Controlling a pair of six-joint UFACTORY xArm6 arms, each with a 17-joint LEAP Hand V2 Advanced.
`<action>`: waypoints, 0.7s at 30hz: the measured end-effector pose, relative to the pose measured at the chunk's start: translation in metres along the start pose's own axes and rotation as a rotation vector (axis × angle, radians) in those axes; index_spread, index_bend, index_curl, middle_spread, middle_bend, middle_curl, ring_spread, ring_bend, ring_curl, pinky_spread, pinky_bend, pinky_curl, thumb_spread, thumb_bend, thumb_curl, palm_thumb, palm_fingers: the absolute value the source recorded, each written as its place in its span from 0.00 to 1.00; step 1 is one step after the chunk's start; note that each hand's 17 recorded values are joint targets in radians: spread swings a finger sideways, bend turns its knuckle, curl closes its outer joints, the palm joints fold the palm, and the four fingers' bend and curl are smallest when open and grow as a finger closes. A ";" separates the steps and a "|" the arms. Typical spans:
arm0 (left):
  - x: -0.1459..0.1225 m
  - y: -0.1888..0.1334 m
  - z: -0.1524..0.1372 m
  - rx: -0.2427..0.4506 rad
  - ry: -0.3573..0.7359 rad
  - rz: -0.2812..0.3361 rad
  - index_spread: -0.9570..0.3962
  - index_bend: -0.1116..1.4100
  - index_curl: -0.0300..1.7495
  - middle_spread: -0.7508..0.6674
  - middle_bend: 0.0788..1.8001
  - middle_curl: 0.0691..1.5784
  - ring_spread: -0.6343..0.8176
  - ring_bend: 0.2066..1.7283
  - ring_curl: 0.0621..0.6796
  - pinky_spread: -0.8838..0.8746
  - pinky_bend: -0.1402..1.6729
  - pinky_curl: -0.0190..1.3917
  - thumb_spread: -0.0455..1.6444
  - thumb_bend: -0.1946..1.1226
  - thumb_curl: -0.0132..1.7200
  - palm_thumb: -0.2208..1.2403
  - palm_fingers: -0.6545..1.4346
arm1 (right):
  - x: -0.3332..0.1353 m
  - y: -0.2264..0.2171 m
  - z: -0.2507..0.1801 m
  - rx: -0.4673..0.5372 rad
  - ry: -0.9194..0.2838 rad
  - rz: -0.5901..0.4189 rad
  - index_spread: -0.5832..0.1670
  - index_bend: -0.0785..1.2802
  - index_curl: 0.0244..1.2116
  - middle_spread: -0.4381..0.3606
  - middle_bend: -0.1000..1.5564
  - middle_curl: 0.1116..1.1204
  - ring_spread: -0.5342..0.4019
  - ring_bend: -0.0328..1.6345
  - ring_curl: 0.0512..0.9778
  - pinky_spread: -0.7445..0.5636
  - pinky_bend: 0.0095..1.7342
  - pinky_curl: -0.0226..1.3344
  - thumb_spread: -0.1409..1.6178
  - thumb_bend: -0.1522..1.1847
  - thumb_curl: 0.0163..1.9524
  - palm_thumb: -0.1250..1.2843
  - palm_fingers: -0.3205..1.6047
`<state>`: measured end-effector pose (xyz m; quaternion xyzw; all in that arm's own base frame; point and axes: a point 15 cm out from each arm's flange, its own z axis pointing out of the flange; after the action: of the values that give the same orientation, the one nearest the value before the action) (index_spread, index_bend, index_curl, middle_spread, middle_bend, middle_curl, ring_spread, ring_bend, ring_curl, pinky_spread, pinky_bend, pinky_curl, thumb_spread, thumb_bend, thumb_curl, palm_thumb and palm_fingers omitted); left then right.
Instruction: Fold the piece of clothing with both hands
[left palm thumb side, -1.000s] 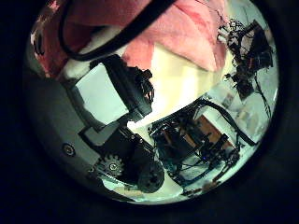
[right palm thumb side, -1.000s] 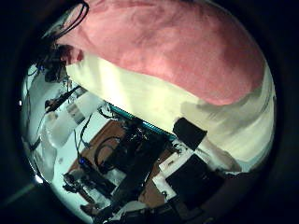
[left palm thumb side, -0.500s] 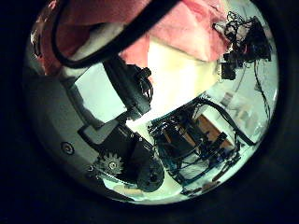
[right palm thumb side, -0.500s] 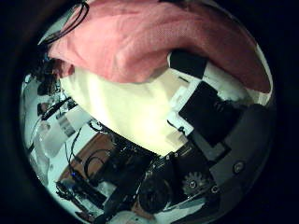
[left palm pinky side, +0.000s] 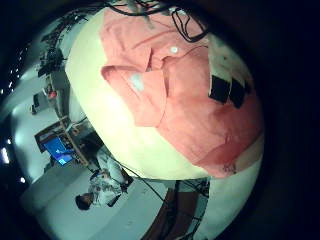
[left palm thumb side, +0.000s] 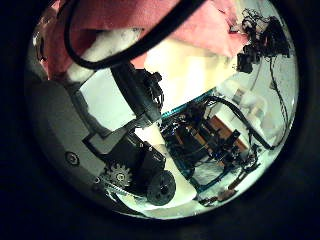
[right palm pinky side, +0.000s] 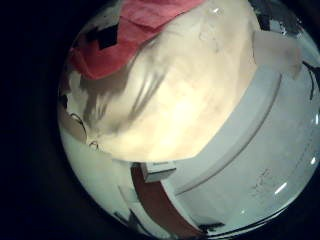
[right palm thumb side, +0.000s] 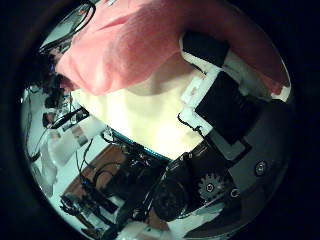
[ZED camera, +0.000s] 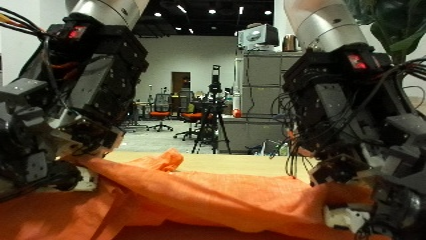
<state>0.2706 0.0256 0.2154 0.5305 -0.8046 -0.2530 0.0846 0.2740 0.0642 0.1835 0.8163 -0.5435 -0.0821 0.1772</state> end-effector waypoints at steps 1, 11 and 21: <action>-0.001 0.005 -0.003 -0.008 -0.004 0.007 0.19 0.20 0.64 0.12 0.42 0.56 0.07 0.54 0.79 0.07 0.51 0.47 0.80 0.14 0.15 0.54 0.82 | 0.001 0.003 -0.005 0.007 -0.002 0.006 0.20 0.59 0.61 0.18 0.59 0.72 0.24 0.68 0.64 0.21 0.62 0.51 0.74 0.11 0.15 0.70 0.76; -0.011 0.031 -0.051 -0.065 -0.089 0.071 0.18 0.20 0.65 0.12 0.42 0.57 0.07 0.54 0.79 0.07 0.50 0.48 0.79 0.14 0.16 0.55 0.82 | 0.016 0.003 -0.082 0.099 -0.010 0.052 0.21 0.59 0.68 0.21 0.62 0.74 0.26 0.70 0.64 0.24 0.65 0.52 0.75 0.10 0.15 0.71 0.75; -0.026 -0.037 -0.099 -0.070 -0.091 0.119 0.18 0.20 0.65 0.12 0.42 0.58 0.07 0.54 0.79 0.06 0.48 0.48 0.78 0.14 0.16 0.55 0.81 | 0.036 -0.071 -0.132 0.132 -0.020 0.080 0.21 0.58 0.73 0.23 0.63 0.74 0.27 0.72 0.64 0.25 0.67 0.51 0.74 0.10 0.15 0.73 0.75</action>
<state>0.3515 0.0057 0.2849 0.4666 -0.8283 -0.2992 0.0814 0.3919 0.0824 0.2803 0.8029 -0.5819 -0.0470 0.1206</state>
